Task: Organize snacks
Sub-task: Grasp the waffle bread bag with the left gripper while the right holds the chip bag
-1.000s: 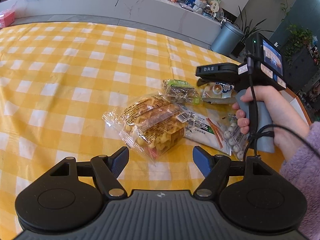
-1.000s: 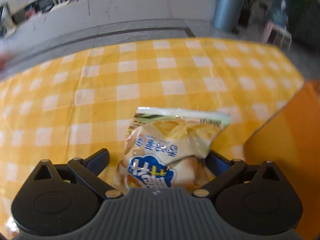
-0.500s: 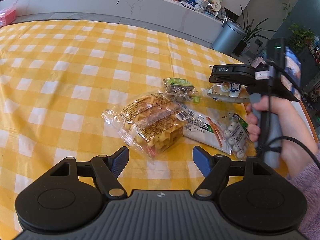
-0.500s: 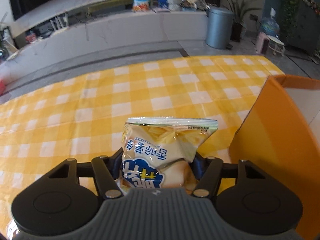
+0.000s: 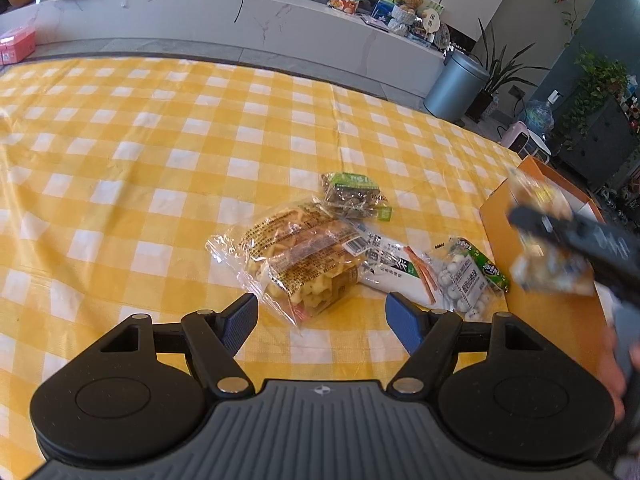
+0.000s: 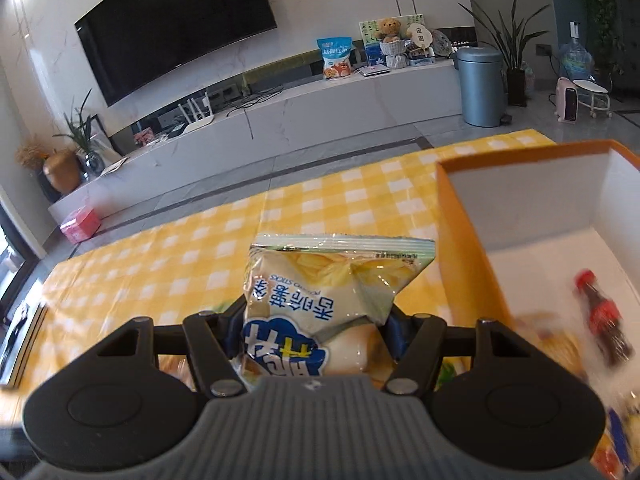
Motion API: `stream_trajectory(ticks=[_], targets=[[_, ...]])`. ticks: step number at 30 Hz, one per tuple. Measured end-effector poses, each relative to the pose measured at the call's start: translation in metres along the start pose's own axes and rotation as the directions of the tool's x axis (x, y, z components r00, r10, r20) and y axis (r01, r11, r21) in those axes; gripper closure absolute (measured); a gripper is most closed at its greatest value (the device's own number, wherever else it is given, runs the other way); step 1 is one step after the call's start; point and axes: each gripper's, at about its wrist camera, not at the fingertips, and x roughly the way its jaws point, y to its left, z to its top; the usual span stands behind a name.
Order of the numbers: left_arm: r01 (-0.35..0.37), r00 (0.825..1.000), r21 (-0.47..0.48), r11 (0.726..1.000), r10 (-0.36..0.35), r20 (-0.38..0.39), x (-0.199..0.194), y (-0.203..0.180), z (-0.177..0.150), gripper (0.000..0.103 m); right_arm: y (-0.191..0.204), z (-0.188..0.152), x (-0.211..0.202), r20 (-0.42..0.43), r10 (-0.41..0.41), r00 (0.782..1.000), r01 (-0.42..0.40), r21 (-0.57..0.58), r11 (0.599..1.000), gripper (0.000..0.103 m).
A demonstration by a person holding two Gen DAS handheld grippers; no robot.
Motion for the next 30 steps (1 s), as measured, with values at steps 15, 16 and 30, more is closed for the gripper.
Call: stream_trajectory(ticks=[15,16,30], targets=[[-0.118,0.989,0.246,0.962,0.092,0.117,0.019,-0.028,0.009,0.016,-0.006,-0.071,-0.027,-0.081,0.010,0.997,-0.017,-0.084,0.996,0.039],[-0.112,0.990,0.256,0.960,0.087,0.108,0.023,-0.027,0.011,0.016,-0.006,-0.076,-0.023,-0.101,0.011,0.995,-0.020,-0.087,0.996,0.039],[-0.119,0.993,0.447,0.886,0.113,0.040,0.078,-0.030,0.015,0.003,-0.005,-0.087,-0.013,-0.166,0.013,0.986,-0.032,-0.110,0.993,0.039]])
